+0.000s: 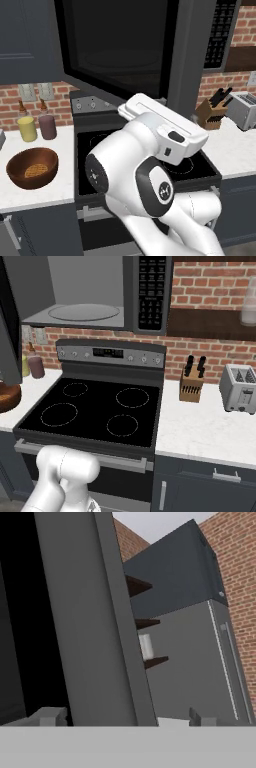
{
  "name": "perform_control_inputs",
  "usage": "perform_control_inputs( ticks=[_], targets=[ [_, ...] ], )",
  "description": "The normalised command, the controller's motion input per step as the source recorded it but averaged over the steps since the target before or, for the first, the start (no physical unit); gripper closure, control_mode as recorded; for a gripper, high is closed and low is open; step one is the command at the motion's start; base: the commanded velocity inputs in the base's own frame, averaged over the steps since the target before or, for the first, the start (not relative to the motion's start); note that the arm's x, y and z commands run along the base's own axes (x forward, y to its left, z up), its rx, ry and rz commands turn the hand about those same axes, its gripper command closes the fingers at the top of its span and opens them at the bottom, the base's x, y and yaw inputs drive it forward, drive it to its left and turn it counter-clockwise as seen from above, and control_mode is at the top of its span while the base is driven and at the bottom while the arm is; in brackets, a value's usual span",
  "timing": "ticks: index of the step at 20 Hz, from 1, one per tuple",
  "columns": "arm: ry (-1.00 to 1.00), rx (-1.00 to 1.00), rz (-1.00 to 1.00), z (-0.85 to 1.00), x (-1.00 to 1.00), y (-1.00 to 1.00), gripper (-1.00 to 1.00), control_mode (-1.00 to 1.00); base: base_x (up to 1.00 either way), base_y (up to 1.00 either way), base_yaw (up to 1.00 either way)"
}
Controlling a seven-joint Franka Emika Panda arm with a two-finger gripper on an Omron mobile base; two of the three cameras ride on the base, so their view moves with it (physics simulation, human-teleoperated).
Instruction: Open the microwave, place the bowl with waffle inside the microwave, then close the microwave door and turn it on.
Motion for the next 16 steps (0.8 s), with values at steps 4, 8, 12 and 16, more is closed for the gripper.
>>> perform_control_inputs(
  ticks=[4,8,12,16],
  targets=[
    [0.0,0.0,0.01,0.0,-0.28,0.0,-1.0,-1.0,0.0,0.0,0.0],
    [0.0,0.0,0.04,0.01,-0.35,0.06,-1.0,-1.0,0.0,0.0,0.0],
    [0.0,0.0,0.0,0.07,-0.68,0.0,-1.0,-1.0,0.0,0.0,0.0],
    [0.0,-0.03,0.12,0.0,-0.55,0.2,-1.0,-1.0,0.0,0.0,0.0]
  ],
)
